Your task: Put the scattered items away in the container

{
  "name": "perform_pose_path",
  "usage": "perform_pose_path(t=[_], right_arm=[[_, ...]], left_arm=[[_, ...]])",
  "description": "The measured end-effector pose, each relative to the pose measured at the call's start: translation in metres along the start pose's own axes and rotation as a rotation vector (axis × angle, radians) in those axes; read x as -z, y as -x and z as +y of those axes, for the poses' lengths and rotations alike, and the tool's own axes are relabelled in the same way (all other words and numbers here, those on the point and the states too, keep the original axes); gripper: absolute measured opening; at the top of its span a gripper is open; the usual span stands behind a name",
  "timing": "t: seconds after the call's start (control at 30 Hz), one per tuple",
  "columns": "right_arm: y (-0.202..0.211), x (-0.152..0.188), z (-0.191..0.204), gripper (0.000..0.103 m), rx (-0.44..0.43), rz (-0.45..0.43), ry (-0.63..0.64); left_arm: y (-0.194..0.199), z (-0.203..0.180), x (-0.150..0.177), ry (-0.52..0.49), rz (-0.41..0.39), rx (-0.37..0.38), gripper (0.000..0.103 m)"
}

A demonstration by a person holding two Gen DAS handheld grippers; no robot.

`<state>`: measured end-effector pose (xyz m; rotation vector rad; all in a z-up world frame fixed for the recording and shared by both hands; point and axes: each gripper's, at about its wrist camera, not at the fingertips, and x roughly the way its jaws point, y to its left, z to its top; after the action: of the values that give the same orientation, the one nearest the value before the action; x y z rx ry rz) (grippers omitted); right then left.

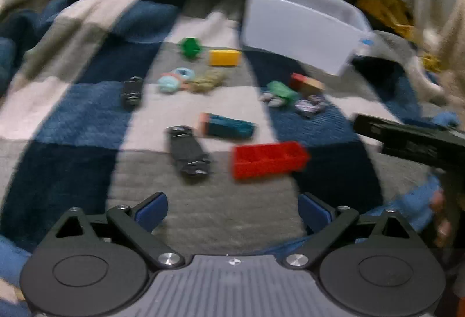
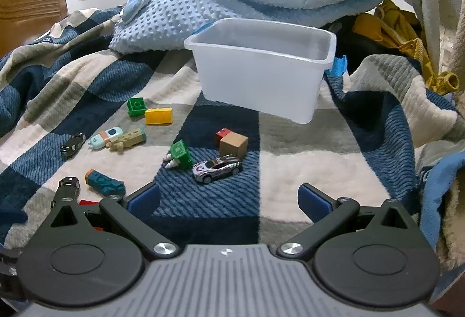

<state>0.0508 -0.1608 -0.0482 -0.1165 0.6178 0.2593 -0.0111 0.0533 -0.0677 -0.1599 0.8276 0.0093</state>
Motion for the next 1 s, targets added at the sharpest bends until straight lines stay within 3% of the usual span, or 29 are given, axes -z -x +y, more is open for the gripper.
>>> perform_pose_path(t=[0.07,0.13,0.23,0.4,0.57,0.7,0.8,0.9,1.0], right_arm=[[0.000,0.001,0.001,0.103,-0.006,0.000,0.009],[0.000,0.002,0.002,0.103,-0.003,-0.006,0.017],[-0.002,0.001,0.002,0.103,-0.008,-0.001,0.007],[-0.003,0.003,0.003,0.103,-0.013,-0.003,0.023],[-0.008,0.004,0.000,0.103,-0.003,0.003,0.019],[-0.012,0.006,-0.004,0.103,-0.017,0.017,0.008],[-0.016,0.006,-0.007,0.103,-0.037,0.032,0.003],[-0.018,0.008,-0.009,0.103,-0.046,0.022,-0.011],[-0.021,0.007,-0.007,0.103,-0.017,0.005,0.033]], left_arm=[[0.008,-0.001,-0.001,-0.041,-0.079,-0.100,0.093],[0.011,0.002,-0.004,-0.047,-0.113,-0.125,0.093],[0.000,0.004,-0.013,-0.026,-0.061,-0.171,0.093],[-0.027,0.004,-0.013,-0.002,0.007,-0.180,0.090],[-0.040,-0.009,-0.018,-0.049,0.006,-0.227,0.089],[-0.049,-0.010,-0.023,-0.003,0.027,-0.178,0.089],[-0.059,-0.012,-0.023,-0.005,0.061,-0.212,0.090],[-0.055,-0.019,-0.021,-0.069,0.025,-0.210,0.090],[-0.054,-0.017,-0.020,-0.025,0.027,-0.199,0.090]])
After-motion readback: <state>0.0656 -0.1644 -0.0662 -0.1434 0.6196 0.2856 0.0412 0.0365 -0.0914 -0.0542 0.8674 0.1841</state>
